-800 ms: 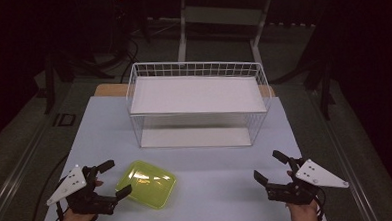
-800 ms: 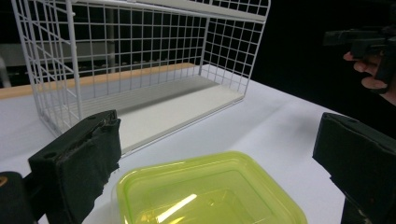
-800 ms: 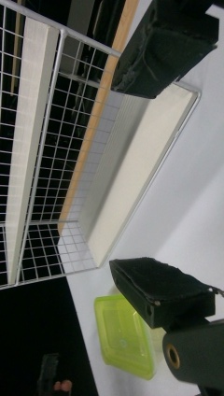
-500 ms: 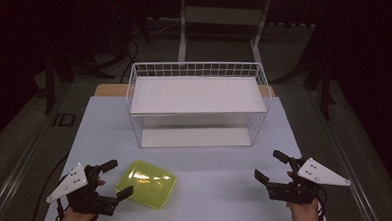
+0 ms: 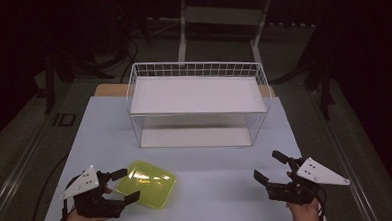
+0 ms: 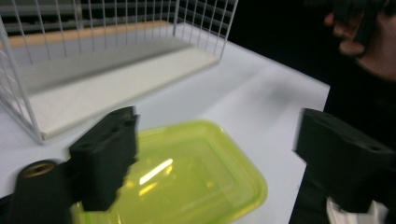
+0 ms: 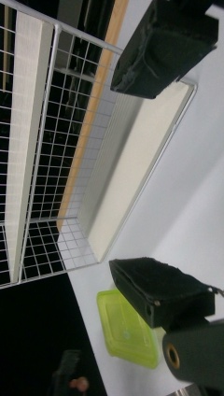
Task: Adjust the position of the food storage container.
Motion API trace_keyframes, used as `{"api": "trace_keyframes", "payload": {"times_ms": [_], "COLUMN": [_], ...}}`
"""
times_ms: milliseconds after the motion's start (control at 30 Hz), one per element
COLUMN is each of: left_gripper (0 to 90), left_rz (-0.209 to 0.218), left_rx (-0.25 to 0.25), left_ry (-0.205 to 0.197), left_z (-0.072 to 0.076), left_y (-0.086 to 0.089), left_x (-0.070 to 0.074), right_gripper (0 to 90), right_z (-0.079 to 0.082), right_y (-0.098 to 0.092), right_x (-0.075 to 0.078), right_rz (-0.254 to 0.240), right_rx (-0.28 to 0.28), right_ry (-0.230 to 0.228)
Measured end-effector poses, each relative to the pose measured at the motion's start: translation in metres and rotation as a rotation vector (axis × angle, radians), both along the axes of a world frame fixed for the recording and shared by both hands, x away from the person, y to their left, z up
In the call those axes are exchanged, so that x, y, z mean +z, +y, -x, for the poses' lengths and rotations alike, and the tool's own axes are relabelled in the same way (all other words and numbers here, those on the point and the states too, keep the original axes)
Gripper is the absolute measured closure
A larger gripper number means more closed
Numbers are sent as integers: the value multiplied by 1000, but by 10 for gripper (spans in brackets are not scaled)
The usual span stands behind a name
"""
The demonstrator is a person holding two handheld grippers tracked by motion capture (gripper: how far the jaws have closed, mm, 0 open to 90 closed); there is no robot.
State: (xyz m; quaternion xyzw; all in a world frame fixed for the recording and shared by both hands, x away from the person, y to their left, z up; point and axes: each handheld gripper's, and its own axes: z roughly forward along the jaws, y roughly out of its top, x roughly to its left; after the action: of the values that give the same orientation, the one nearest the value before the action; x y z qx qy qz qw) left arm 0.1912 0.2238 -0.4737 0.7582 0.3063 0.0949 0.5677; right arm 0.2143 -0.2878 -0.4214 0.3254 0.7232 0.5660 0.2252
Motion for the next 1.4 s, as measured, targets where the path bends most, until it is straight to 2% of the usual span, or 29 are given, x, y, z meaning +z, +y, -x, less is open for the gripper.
{"api": "trace_keyframes", "payload": {"times_ms": [67, 167, 300, 400, 533, 600, 633, 700, 800, 967, 1167, 1200, 1333, 1400], "left_gripper": [312, 470, 664, 766, 884, 899, 900, 900, 900, 900, 900, 900, 900, 900], "left_rz": [-12, -60, -92, -124, -187, -198, -217, -228, -258, -244, -251, -239, -237, -223], "left_rx": [-38, -81, -104, -144, -193, -214, -218, -237, -235, -225, -202, -187, -187, -174], "left_ry": [6, 16, 25, 53, 74, 87, 85, 85, 83, 88, 88, 98, 95, 93], "left_z": [2, 4, 7, 8, 8, 8, 8, 8, 6, -1, -8, -12, -16, -18], "left_y": [-2, -6, -9, -12, -20, -24, -27, -31, -37, -41, -49, -51, -53, -54], "left_x": [-4, -9, -14, -18, -25, -28, -30, -32, -37, -39, -41, -42, -42, -43], "right_gripper": [130, 130, 130, 130, 130, 130, 130, 130, 130, 130, 131, 130, 131, 131], "right_z": [0, 0, -1, -2, -2, -2, -3, -3, -3, -3, -3, -4, -4, -3], "right_y": [-1, -1, 0, 0, 0, 0, 0, -1, -1, 0, 0, 0, -1, -1], "right_x": [0, 0, 0, -1, -1, -1, -1, -2, -2, -2, -3, -3, -3, -3], "right_rz": [-8, -12, -7, -8, -7, -10, -12, -14, -13, -12, -12, -15, -14, -14], "right_rx": [6, 7, 7, 11, 13, 15, 14, 15, 17, 20, 26, 29, 29, 28], "right_ry": [9, 13, 24, 32, 31, 32, 35, 41, 42, 43, 48, 50, 48, 45]}}
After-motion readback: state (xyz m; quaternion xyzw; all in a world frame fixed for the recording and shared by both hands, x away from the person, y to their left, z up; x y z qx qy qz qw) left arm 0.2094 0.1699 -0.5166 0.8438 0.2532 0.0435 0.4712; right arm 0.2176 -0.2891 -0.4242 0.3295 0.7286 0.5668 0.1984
